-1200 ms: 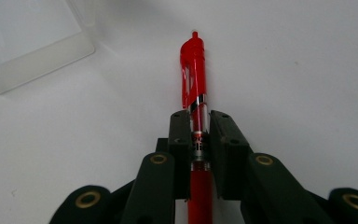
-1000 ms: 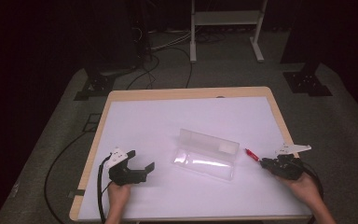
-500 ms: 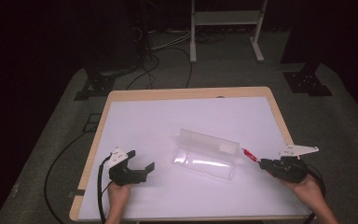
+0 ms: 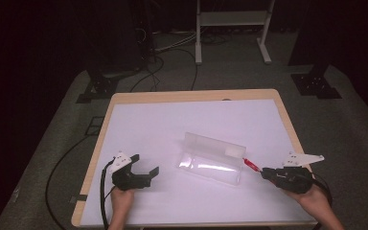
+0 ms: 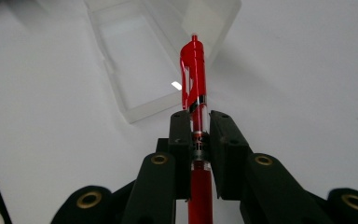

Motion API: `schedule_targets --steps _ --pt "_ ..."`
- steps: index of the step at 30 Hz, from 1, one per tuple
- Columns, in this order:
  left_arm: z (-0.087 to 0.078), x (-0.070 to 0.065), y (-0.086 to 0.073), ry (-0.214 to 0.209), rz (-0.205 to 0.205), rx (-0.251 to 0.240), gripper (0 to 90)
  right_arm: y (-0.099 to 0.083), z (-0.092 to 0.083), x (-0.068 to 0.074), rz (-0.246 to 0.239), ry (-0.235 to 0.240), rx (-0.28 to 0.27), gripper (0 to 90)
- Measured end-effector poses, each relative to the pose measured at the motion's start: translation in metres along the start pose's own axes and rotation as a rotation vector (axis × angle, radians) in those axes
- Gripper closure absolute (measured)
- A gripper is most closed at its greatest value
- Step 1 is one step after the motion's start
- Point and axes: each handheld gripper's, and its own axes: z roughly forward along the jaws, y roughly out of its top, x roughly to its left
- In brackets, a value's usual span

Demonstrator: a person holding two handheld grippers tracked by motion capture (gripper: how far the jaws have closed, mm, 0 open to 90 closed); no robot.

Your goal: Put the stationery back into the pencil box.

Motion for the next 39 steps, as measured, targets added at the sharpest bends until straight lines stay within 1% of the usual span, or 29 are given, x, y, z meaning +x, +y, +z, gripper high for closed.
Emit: schedule_targets --steps 7,11,14,19,20,23,28,39 --pt "0.000 0.000 0.000 0.000 -0.001 0.000 0.0 0.002 -0.002 0.010 -0.014 0.031 -0.008 78.8" --pt "0.000 0.000 0.000 0.000 -0.001 0.000 0.0 0.004 0.000 0.017 -0.034 0.043 -0.013 78.8" --pt "0.000 0.000 0.000 -0.001 0.000 0.000 0.0 0.006 0.002 0.019 -0.042 0.055 -0.013 78.8" --pt "0.000 0.000 0.000 -0.001 0.000 -0.001 0.0 0.016 0.010 0.026 -0.069 0.086 -0.011 78.8" --pt "0.000 0.000 0.000 -0.001 -0.001 -0.001 0.0 0.017 0.012 0.027 -0.067 0.092 -0.005 78.8" --pt "0.000 0.000 0.000 -0.002 -0.003 -0.003 0.0 0.022 0.019 0.032 -0.087 0.110 0.000 78.8" --pt "-0.001 0.000 0.000 -0.003 -0.001 -0.002 0.0 0.027 0.030 0.038 -0.100 0.136 0.007 78.8" --pt "0.000 0.000 0.000 -0.002 -0.004 -0.002 0.0 0.037 0.038 0.036 -0.101 0.152 -0.001 78.7"
